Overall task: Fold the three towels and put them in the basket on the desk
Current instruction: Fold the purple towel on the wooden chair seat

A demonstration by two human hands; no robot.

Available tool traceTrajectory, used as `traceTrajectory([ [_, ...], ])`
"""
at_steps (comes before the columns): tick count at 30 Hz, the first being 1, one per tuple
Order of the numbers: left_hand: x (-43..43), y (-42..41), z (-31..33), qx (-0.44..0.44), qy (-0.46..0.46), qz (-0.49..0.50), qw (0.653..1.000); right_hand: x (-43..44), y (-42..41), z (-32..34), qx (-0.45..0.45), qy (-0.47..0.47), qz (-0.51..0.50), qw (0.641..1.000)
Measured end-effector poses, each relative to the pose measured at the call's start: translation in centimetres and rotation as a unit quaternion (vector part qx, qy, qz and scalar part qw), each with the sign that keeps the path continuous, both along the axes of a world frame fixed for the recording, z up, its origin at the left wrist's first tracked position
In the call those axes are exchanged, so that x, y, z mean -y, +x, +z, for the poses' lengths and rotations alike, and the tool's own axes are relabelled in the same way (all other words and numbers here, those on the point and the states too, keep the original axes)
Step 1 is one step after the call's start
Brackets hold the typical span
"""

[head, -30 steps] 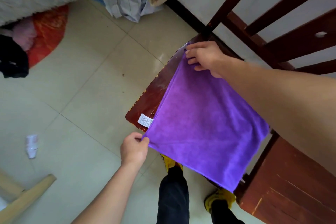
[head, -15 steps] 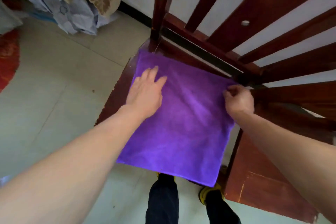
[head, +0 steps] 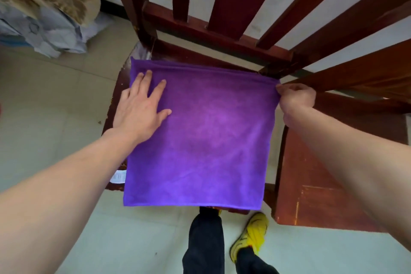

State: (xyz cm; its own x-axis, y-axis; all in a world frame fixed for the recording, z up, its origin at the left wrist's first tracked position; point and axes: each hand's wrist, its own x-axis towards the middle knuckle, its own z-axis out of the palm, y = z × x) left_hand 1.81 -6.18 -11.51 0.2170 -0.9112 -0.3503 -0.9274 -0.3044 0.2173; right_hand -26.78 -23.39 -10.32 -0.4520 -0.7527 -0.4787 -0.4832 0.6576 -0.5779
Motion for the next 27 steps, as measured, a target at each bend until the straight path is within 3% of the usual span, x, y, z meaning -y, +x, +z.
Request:
traceTrajectory([
  [4,-2.5,-1.4,1.1,-0.002,-0.059,0.08,0.995,-4.0,-1.1,0.5,-0.039,0.013,0.068,0.997],
  [6,-5.2,-2.9,1.8,-0.027,-0.063,0.174,0.982,-7.6,-2.1,0.5,-0.036,0.047,0.083,0.995],
  [8,-8.6,-4.5,2.2,-0.053,-0.013,0.302,0.952,-11.6,-3.3,0.8,-0.03,0.103,0.099,0.989],
  [11,-13.2,-6.8,2.4,-0.075,0.042,0.451,0.888,-17.1,-5.5,1.0,-0.035,0.167,0.122,0.978],
  [15,-17.1,-8.8,1.9,-0.136,0.06,0.579,0.801,-22.8,-8.0,0.7,0.016,0.206,0.1,0.973],
  [18,-17.8,-9.3,1.5,-0.276,0.012,0.69,0.669,-25.2,-8.9,0.6,0.094,0.217,0.05,0.97],
  [20,-18.0,-9.4,1.4,-0.356,-0.021,0.701,0.618,-25.9,-9.3,0.7,0.116,0.204,0.025,0.972],
  [27,-20.7,-9.6,5.2,-0.4,-0.037,0.701,0.589,-27.9,-10.1,4.3,0.14,0.127,0.014,0.982],
])
